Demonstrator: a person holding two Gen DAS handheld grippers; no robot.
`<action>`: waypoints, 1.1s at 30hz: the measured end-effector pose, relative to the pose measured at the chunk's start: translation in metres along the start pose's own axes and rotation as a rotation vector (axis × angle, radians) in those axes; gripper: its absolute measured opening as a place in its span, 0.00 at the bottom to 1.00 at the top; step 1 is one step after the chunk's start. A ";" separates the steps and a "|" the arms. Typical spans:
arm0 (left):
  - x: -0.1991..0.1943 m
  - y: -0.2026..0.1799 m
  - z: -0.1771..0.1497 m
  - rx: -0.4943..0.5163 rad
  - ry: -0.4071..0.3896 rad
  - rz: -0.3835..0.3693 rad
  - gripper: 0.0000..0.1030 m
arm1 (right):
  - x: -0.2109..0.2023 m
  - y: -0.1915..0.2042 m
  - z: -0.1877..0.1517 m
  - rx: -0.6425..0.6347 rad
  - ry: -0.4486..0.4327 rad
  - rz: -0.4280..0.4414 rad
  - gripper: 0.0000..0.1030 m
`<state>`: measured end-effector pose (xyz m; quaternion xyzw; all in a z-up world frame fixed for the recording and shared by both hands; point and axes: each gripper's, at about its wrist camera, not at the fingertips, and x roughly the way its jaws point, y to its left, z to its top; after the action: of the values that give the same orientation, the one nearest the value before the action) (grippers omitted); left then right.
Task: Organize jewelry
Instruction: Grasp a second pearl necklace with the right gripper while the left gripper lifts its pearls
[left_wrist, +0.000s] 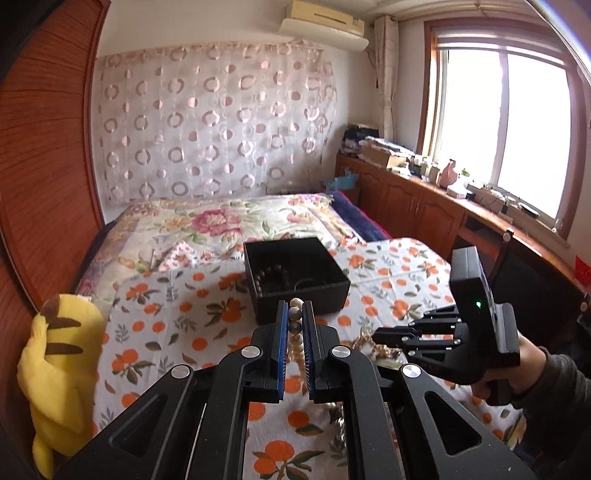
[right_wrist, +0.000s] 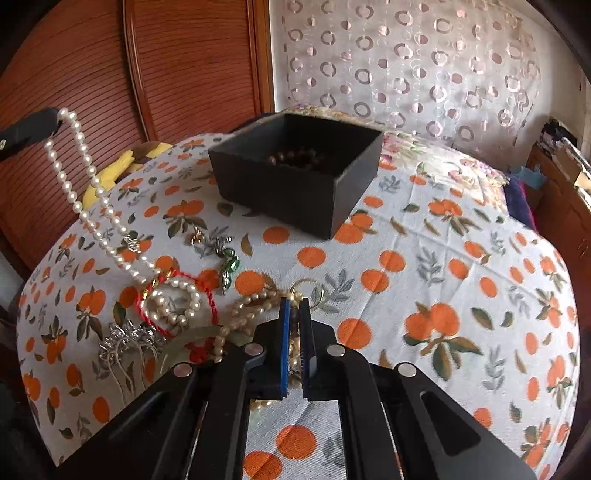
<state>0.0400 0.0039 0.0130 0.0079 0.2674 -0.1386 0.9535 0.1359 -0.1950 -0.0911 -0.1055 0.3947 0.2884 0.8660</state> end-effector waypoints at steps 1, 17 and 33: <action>-0.001 0.000 0.003 0.001 -0.006 0.001 0.07 | -0.004 0.000 0.002 0.000 -0.007 -0.003 0.05; -0.010 -0.009 0.047 0.062 -0.086 0.012 0.07 | -0.084 0.010 0.049 -0.053 -0.177 0.001 0.05; 0.006 -0.002 0.080 0.077 -0.099 0.021 0.07 | -0.127 0.010 0.094 -0.094 -0.277 -0.034 0.05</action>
<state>0.0851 -0.0069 0.0789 0.0404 0.2143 -0.1391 0.9660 0.1228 -0.2014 0.0662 -0.1117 0.2554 0.3035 0.9111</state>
